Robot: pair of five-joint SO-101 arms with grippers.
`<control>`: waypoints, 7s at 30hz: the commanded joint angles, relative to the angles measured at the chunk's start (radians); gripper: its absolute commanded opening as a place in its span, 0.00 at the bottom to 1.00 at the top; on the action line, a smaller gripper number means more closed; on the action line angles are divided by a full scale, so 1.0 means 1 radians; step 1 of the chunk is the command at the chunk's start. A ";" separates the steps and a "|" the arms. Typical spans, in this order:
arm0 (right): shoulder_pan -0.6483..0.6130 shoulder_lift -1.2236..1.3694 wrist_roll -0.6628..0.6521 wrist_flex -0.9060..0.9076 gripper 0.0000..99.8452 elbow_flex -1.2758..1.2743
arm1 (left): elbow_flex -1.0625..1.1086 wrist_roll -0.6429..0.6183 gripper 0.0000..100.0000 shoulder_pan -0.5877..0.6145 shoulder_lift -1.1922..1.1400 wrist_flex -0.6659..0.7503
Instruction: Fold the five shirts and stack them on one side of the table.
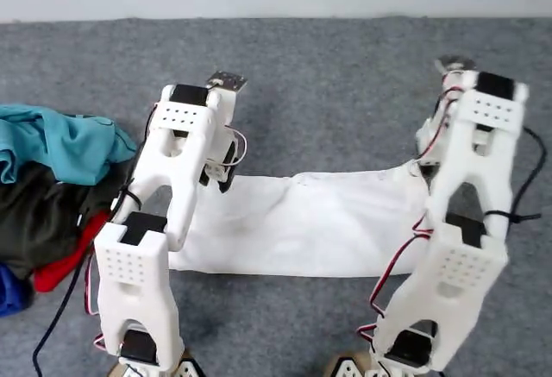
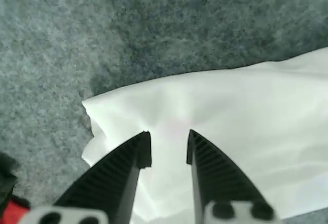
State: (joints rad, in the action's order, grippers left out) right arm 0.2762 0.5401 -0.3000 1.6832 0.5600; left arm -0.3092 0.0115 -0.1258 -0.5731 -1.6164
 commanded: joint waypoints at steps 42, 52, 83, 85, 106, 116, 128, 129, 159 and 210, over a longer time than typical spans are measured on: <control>-0.099 0.225 -0.075 0.028 0.01 -0.192 | 0.007 -0.003 0.13 -0.006 0.043 -0.008; 0.097 0.008 -0.210 0.016 0.01 -0.192 | 0.007 -0.003 0.13 -0.006 0.043 -0.008; 0.028 -0.073 -0.176 0.114 0.01 -0.069 | -0.001 -0.003 0.13 0.074 0.054 -0.008; -0.031 -0.104 -0.158 0.114 0.01 -0.069 | -0.008 -0.005 0.13 0.124 0.054 -0.011; -0.667 -0.311 -0.046 0.038 0.01 -0.333 | -0.038 0.038 0.12 0.307 0.043 -0.069; -0.800 -0.308 0.006 -0.076 0.01 -0.333 | -0.038 0.040 0.12 0.307 0.043 -0.069; -0.877 -0.252 0.011 -0.150 0.01 -0.333 | -0.038 0.040 0.12 0.307 0.043 -0.072; -0.883 -0.232 0.011 -0.156 0.01 -0.333 | -0.038 0.040 0.12 0.307 0.043 -0.072; -0.941 -0.142 -0.048 0.045 0.25 -0.101 | -0.148 0.040 0.13 0.600 0.054 -0.094; -0.921 -0.114 -0.117 0.031 0.24 -0.404 | -0.143 0.074 0.13 0.629 0.044 -0.094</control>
State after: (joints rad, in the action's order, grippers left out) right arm -0.5861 0.4496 -0.4058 1.7215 0.1580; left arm -0.4242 0.0698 0.4956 -0.5731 -1.7008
